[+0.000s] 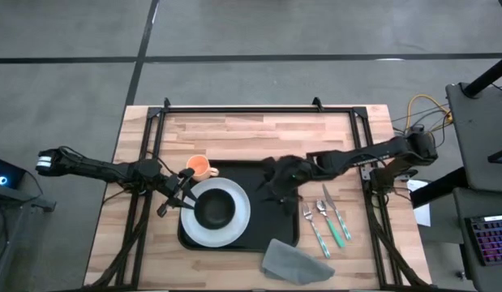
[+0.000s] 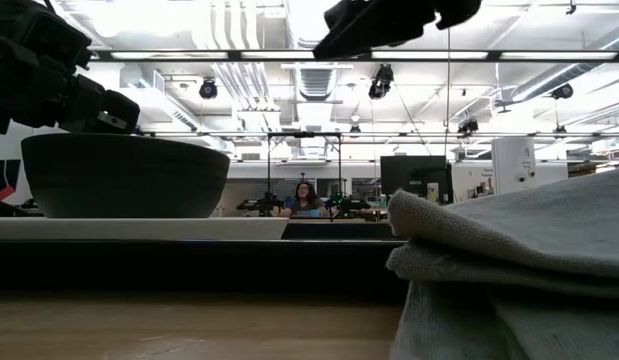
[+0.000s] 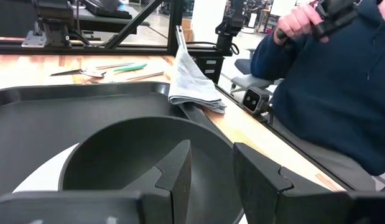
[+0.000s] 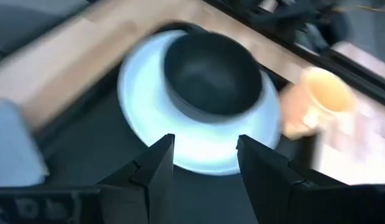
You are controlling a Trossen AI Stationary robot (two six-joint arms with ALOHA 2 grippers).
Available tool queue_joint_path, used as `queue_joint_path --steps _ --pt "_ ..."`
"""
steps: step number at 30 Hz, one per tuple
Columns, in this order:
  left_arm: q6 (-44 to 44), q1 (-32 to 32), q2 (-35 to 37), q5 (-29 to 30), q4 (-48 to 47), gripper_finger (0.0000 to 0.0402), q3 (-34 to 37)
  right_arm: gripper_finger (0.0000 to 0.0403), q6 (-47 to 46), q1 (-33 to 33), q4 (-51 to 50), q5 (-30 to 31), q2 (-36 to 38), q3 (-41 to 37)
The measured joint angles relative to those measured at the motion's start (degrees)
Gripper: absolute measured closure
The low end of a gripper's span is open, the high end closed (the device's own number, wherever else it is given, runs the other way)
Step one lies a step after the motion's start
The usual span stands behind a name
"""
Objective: Set up tray
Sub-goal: Put the napkin on the serving tray to the right of the plate
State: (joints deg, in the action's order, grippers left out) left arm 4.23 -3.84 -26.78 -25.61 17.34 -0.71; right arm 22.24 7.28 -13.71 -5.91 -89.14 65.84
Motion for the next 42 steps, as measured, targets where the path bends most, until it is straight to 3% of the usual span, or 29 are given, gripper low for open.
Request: queue_joint_path --steps 3,11,20,25,36,42 --pt "0.0 0.01 -0.01 0.0 0.0 0.0303 0.02 0.0243 -1.12 2.04 -0.38 5.22 2.41 -2.02" --pt "0.0 0.01 -0.18 0.01 -0.02 0.0303 0.07 0.0259 -5.94 2.96 -0.49 5.82 12.42 -11.03" --pt "0.0 0.01 -0.23 0.02 -0.02 0.0303 0.07 0.0264 -10.13 2.72 -0.91 6.39 28.77 -20.23" --pt "0.0 0.01 -0.32 0.02 -0.02 0.0303 0.07 0.0262 -11.78 2.22 -4.05 9.59 35.05 -23.26" --pt "0.0 0.01 -0.32 0.02 -0.03 0.0303 0.07 0.026 -14.73 2.22 -6.09 8.21 35.1 -23.97" --pt "0.0 0.01 -0.34 0.02 -0.04 0.0303 0.07 0.0255 -17.35 2.92 -7.38 1.8 32.23 -23.97"
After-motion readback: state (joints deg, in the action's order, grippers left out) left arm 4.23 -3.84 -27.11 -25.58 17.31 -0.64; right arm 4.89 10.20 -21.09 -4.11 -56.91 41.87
